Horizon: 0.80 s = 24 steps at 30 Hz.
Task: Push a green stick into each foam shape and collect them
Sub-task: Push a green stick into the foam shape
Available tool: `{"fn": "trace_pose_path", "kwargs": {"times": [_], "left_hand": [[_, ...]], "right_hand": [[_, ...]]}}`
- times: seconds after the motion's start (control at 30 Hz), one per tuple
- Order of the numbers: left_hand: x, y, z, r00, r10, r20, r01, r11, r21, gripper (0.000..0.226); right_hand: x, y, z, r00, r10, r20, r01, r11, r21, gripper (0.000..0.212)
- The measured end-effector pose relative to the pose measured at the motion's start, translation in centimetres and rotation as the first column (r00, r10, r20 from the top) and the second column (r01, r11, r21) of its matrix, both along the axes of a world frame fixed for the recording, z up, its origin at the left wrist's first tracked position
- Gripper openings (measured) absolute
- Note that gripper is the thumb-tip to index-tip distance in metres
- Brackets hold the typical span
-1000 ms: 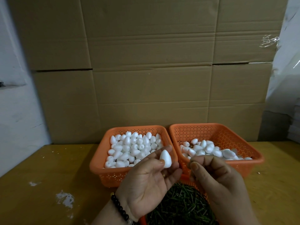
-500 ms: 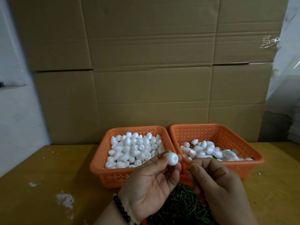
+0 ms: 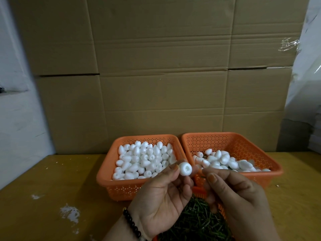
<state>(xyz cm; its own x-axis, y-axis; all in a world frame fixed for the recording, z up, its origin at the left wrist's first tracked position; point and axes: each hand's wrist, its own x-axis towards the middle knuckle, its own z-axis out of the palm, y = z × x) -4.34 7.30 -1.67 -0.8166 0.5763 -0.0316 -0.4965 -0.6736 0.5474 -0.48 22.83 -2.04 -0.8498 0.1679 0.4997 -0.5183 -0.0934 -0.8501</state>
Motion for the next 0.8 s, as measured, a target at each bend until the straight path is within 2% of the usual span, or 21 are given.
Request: {"fn": "trace_pose_path", "kwargs": {"times": [0.07,0.17,0.33,0.47,0.5,0.63,0.8], "left_hand": [[-0.13,0.07,-0.21,1.000,0.007,0.000,-0.007,1.000,-0.008,0.044],[-0.40,0.09,-0.48,1.000,0.026,0.001,-0.026,1.000,-0.013,0.050],[-0.28,-0.07,-0.33,0.999,0.033,-0.023,-0.033,0.999,-0.022,0.027],[-0.40,0.04,-0.35,0.997,0.074,-0.017,-0.075,0.997,-0.014,0.074],[-0.39,0.08,-0.30,0.996,0.086,-0.022,-0.086,0.996,-0.016,0.073],[-0.48,0.17,-0.19,0.993,0.114,-0.038,-0.115,0.993,-0.019,0.039],[-0.21,0.19,0.03,0.987,0.127,-0.094,-0.129,0.992,-0.014,0.028]], "right_hand": [[-0.04,0.05,-0.22,0.999,0.033,-0.014,-0.033,0.999,-0.017,0.024],[-0.07,-0.05,-0.34,1.000,0.011,-0.012,-0.011,1.000,-0.011,0.022],[-0.28,0.01,-0.41,0.999,-0.052,0.015,0.052,0.999,-0.013,0.016],[-0.25,-0.02,-0.58,0.998,-0.070,0.002,0.070,0.998,0.012,0.012],[-0.27,-0.03,-0.61,0.997,-0.072,0.001,0.071,0.997,0.018,0.013],[-0.29,-0.03,-0.62,0.997,-0.081,-0.011,0.081,0.996,0.043,0.015],[-0.33,0.12,-0.84,0.995,-0.102,-0.003,0.102,0.990,0.095,0.014]]}}
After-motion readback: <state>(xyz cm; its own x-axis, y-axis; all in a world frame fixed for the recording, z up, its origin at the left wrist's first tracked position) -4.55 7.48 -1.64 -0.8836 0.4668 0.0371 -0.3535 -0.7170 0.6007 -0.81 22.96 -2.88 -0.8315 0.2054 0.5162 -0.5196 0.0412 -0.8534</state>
